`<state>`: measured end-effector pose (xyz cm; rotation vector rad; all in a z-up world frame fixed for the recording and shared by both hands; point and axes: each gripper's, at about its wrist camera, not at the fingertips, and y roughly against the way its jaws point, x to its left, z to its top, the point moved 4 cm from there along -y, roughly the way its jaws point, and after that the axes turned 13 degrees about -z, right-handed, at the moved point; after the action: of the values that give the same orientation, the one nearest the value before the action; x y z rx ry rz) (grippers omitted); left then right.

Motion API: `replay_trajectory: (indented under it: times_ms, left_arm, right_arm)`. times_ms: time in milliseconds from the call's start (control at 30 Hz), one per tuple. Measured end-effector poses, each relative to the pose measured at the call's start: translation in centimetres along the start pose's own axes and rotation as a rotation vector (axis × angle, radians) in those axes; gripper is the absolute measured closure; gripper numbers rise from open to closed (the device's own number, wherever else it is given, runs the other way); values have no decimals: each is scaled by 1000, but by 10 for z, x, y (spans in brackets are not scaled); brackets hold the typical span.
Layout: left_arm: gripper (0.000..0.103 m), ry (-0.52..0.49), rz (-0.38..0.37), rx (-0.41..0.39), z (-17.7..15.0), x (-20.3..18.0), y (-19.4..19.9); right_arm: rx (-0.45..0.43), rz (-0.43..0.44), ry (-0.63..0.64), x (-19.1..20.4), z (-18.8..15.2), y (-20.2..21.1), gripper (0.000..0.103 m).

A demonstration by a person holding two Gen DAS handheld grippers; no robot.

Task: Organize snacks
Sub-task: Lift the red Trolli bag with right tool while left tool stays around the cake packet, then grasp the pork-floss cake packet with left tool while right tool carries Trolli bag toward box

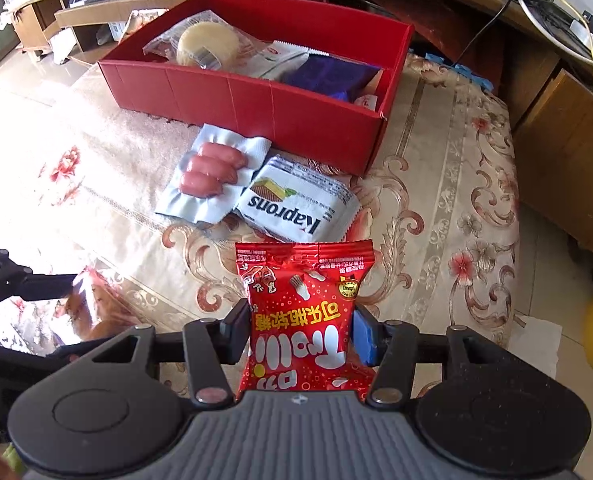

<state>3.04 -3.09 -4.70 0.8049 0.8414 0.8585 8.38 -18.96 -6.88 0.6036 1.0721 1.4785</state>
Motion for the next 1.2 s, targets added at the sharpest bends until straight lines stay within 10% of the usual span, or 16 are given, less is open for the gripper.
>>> replay_trajectory:
  times_ms: [1200]
  left_arm:
    - [38,2,26,-235,98,23,38]
  right_arm:
    - [-123,56,-151,-10,59,36,54]
